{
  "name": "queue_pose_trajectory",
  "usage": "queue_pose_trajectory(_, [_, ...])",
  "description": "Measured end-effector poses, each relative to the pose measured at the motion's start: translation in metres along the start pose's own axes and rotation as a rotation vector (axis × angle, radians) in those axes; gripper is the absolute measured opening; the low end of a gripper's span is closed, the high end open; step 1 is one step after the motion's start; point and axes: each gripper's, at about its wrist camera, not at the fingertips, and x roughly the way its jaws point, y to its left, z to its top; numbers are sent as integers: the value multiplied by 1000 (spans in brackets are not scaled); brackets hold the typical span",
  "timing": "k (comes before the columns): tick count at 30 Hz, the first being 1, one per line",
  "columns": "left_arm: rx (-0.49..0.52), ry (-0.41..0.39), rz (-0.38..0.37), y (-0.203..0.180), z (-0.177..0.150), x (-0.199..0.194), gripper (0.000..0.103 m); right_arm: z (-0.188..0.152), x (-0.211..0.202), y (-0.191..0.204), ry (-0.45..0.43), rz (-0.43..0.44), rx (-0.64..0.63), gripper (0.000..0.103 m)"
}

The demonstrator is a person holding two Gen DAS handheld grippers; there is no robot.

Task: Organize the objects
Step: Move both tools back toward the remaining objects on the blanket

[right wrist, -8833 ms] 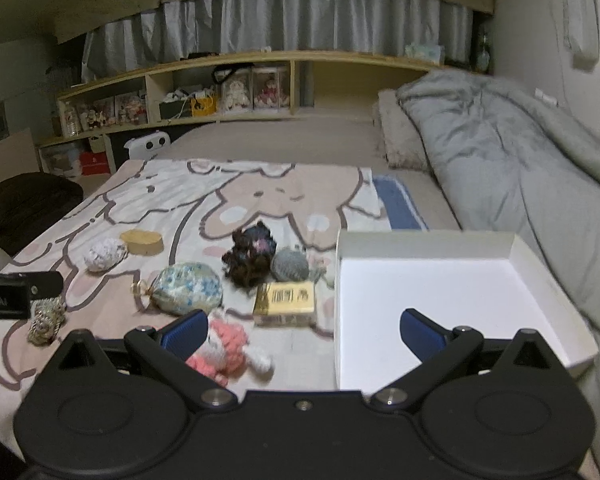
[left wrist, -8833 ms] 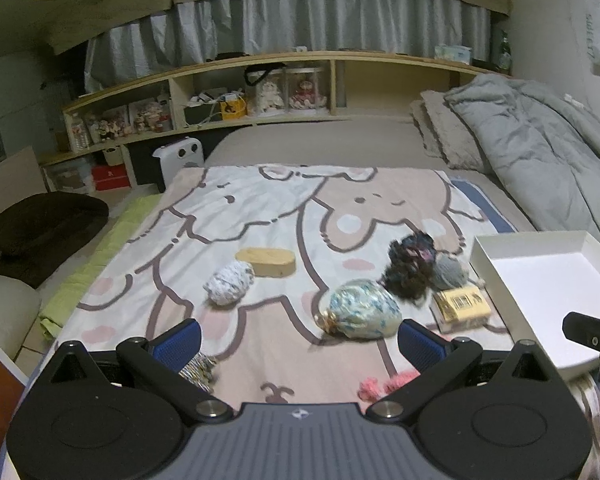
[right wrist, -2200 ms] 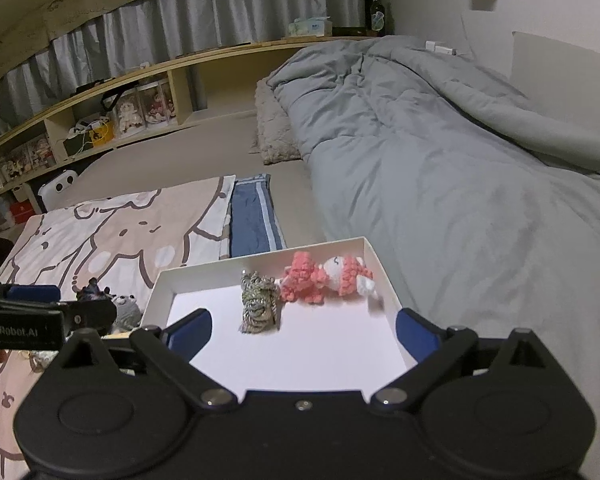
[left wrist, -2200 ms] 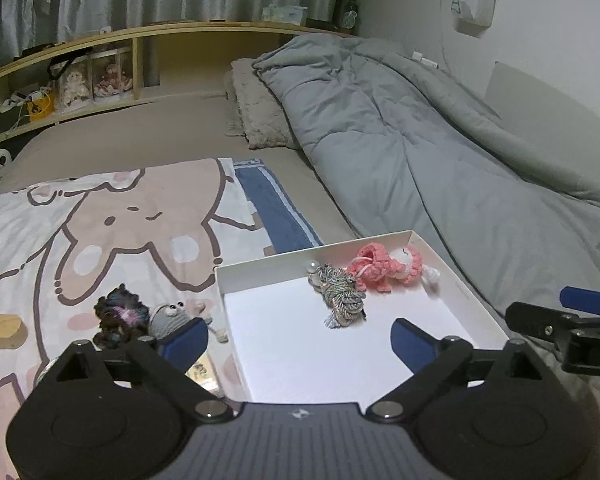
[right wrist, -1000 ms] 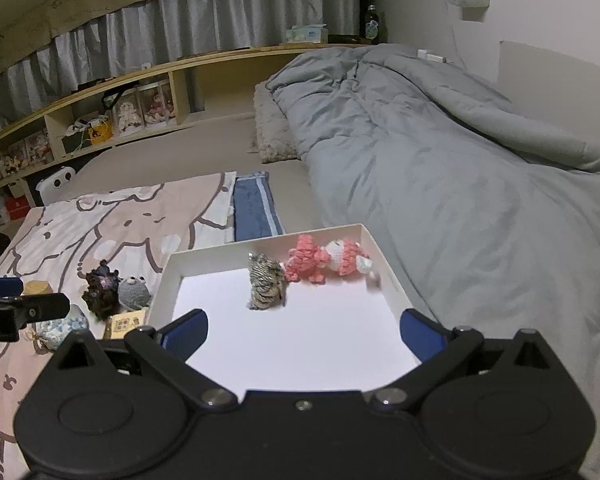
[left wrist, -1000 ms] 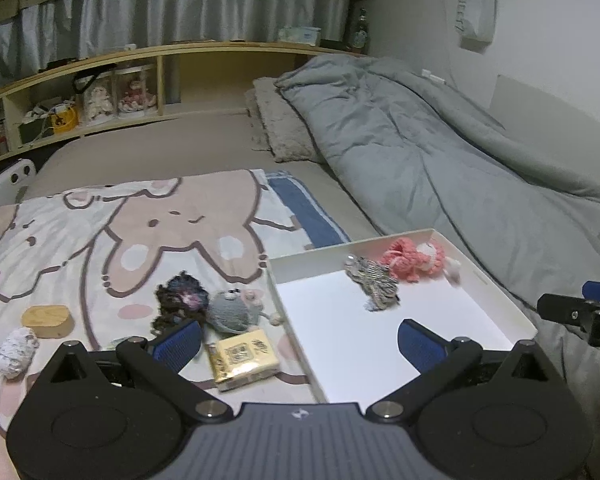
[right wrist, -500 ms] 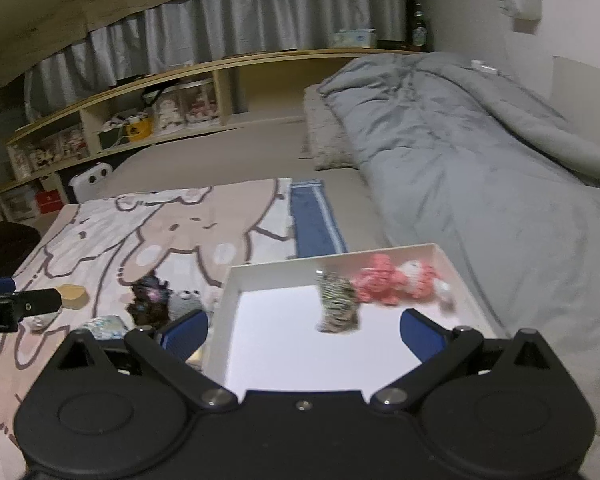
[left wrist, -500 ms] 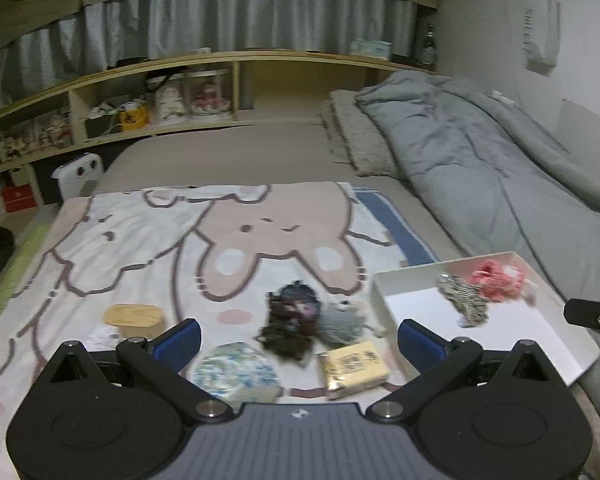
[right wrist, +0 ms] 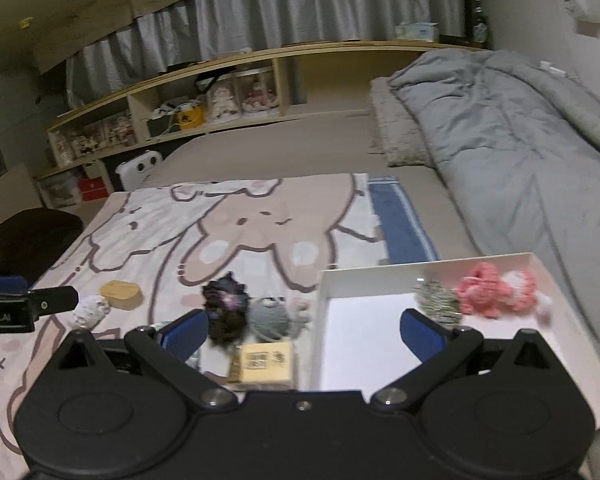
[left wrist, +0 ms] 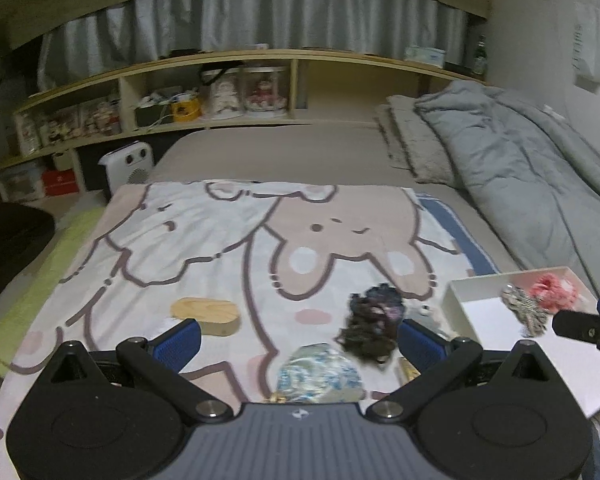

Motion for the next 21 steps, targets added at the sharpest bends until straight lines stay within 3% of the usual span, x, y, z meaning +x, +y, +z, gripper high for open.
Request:
queue_pose_trajectory(9, [-125, 10, 72, 51, 0, 14, 103, -2, 34, 38, 10, 78, -23, 103])
queue_pose_trajectory(21, [-202, 23, 182, 107, 0, 49, 103, -7, 86, 78, 33, 171, -42, 103])
